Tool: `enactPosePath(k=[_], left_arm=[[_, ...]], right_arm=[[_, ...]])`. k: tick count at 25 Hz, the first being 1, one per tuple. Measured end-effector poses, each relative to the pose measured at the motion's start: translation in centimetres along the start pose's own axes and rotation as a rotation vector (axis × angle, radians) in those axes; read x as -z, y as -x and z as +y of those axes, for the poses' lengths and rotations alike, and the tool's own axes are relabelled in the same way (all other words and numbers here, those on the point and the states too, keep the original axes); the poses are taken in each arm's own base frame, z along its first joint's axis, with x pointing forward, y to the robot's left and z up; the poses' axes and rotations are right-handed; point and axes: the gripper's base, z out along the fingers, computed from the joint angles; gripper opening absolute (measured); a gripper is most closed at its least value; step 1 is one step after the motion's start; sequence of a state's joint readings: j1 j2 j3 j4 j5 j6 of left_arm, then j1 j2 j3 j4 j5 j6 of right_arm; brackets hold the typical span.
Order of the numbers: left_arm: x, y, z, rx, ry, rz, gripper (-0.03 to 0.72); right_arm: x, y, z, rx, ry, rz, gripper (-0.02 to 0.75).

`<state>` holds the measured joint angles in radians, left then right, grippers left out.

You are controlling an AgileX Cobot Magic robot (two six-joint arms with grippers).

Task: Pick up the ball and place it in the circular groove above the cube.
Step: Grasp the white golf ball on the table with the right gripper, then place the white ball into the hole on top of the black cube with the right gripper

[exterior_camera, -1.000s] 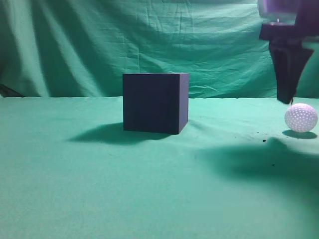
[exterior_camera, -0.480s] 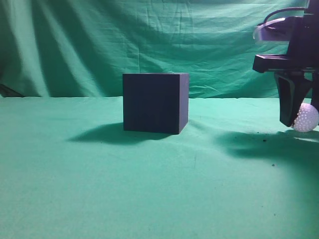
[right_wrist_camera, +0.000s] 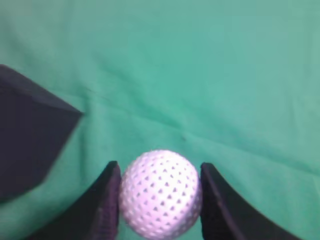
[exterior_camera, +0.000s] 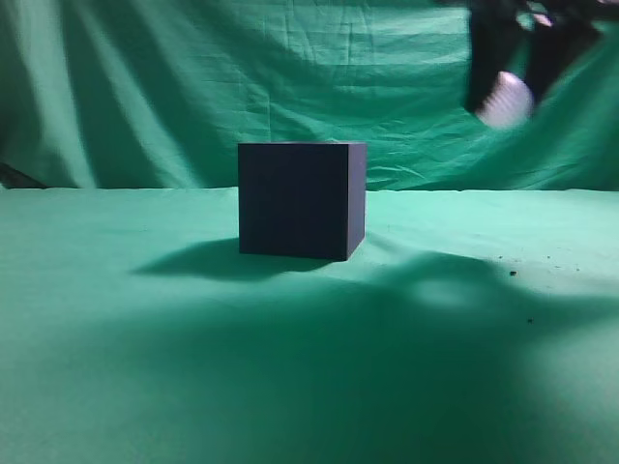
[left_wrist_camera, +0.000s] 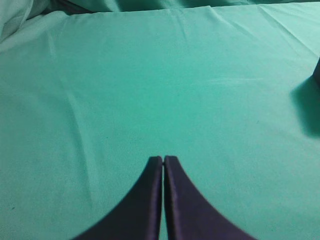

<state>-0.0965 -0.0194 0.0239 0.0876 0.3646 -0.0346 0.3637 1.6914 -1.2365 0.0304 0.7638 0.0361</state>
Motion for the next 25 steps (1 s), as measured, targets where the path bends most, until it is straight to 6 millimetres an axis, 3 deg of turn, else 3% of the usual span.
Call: enactPosePath(k=[5,10,18,25], left_arm=[[0.0,0.0,0.0,0.000,0.000,0.000,0.000],[0.0,0.0,0.0,0.000,0.000,0.000,0.000],[0.0,0.0,0.0,0.000,0.000,0.000,0.000],[0.0,0.0,0.0,0.000,0.000,0.000,0.000]], right_arm=[[3.0,1.1,6.5,0.169,0.095,-0.096,0.314],[2.4,1.5,11.3,0.271,0.159,-0.096,0.314],[-1.6,2.3,12.4,0.285,0.152,-0.034,0.314],[-2.5,2.6,12.5,0.324,0.137,-0.047,0.314]])
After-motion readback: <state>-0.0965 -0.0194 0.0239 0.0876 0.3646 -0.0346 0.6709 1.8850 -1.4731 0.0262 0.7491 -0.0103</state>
